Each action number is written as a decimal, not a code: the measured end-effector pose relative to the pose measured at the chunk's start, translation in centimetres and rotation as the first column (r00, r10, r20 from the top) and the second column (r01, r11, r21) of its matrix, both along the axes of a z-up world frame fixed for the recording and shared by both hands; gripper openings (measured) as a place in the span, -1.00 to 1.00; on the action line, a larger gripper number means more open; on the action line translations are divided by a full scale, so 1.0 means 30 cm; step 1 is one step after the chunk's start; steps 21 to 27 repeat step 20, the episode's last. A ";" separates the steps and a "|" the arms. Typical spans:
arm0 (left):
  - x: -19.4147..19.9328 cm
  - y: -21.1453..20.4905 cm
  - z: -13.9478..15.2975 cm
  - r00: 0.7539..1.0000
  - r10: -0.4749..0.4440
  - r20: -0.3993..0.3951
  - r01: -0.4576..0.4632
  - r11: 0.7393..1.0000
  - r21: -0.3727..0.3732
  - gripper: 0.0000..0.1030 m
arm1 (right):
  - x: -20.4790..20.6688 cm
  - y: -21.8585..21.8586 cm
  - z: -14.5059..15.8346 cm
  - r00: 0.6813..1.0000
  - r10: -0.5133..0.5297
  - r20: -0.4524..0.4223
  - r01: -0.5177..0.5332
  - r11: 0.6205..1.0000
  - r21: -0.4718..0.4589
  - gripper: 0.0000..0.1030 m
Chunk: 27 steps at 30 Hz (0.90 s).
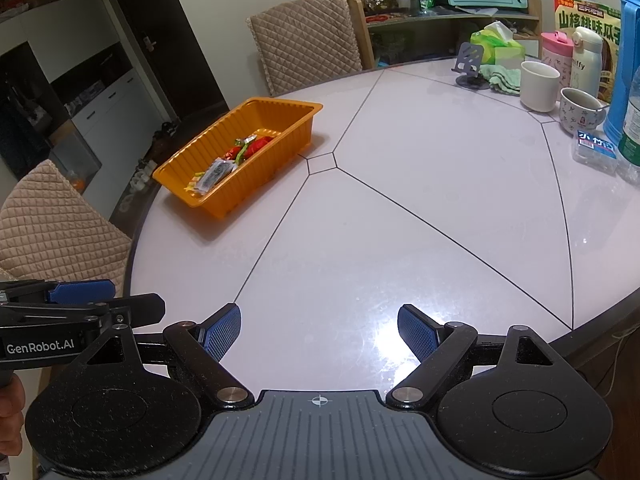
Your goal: Organize snacks
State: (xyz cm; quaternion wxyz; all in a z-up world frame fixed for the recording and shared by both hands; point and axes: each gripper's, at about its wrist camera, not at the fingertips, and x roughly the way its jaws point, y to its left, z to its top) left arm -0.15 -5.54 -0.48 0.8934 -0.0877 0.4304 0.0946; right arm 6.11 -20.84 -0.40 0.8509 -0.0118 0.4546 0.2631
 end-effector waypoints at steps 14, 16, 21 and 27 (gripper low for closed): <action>0.003 0.016 -0.001 1.000 0.011 -0.002 -0.011 1.000 0.000 0.32 | 0.016 0.024 -0.010 1.000 0.011 -0.005 -0.011 1.000 0.000 0.66; 0.003 0.021 -0.001 1.000 0.013 0.000 -0.013 1.000 -0.002 0.33 | 0.016 0.023 -0.009 1.000 0.011 -0.005 -0.011 1.000 -0.001 0.66; 0.009 0.029 -0.005 1.000 0.019 -0.007 -0.019 1.000 -0.001 0.43 | 0.023 0.030 -0.015 1.000 0.014 -0.009 -0.014 1.000 -0.002 0.66; 0.009 0.029 -0.005 1.000 0.019 -0.007 -0.019 1.000 -0.001 0.43 | 0.023 0.030 -0.015 1.000 0.014 -0.009 -0.014 1.000 -0.002 0.66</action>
